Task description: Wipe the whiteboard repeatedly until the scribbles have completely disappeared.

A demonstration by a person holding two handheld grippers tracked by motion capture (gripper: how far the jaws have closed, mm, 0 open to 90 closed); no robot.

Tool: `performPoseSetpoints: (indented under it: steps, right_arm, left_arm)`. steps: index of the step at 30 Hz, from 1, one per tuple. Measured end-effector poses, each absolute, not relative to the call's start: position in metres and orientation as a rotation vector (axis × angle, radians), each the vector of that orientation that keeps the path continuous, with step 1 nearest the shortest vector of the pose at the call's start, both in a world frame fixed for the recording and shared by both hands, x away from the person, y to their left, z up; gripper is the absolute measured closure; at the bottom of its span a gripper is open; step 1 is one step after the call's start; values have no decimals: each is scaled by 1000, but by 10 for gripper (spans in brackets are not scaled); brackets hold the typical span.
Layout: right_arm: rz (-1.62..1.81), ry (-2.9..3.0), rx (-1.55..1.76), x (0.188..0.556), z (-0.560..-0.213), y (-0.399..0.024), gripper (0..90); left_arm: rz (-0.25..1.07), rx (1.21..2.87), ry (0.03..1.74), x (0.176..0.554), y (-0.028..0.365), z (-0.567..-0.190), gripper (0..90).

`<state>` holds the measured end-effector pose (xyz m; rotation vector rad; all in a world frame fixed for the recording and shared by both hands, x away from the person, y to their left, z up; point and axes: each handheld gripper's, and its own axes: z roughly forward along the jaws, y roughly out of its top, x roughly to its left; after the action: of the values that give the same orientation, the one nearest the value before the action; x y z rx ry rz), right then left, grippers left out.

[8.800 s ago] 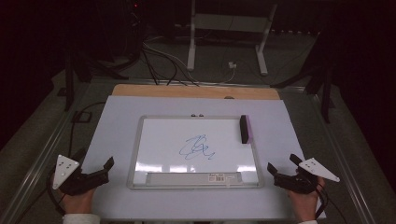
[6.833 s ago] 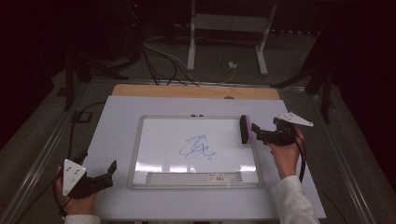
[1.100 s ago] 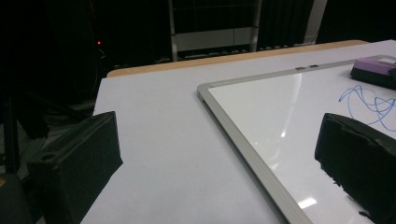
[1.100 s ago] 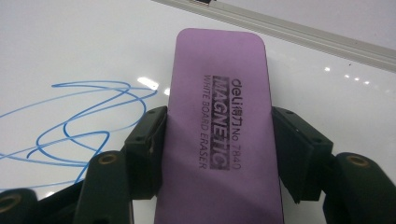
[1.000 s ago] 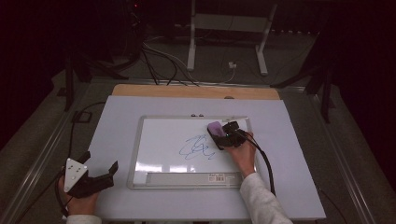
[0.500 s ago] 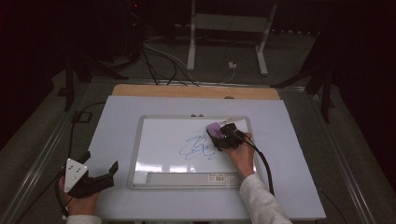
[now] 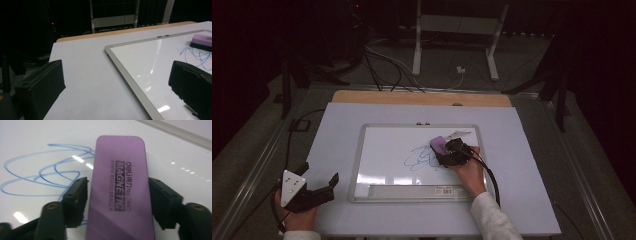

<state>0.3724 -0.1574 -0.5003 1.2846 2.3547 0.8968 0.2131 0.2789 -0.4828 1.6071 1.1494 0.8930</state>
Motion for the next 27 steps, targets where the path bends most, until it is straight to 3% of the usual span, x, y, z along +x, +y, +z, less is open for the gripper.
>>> performPoseSetpoints:
  steps: [4, 11, 27]
  right_arm:
    - [1017, 2316, 1368, 377, -497, -164, 302]
    - [1028, 2340, 1419, 382, -501, -171, 399]
    - [1019, 2411, 1309, 355, -500, -147, 409]
  left_arm:
    - [892, 1607, 1151, 213, 279, -483, 12]
    - [889, 1611, 1152, 214, 279, -484, 12]
    - [889, 1620, 1149, 214, 277, -484, 12]
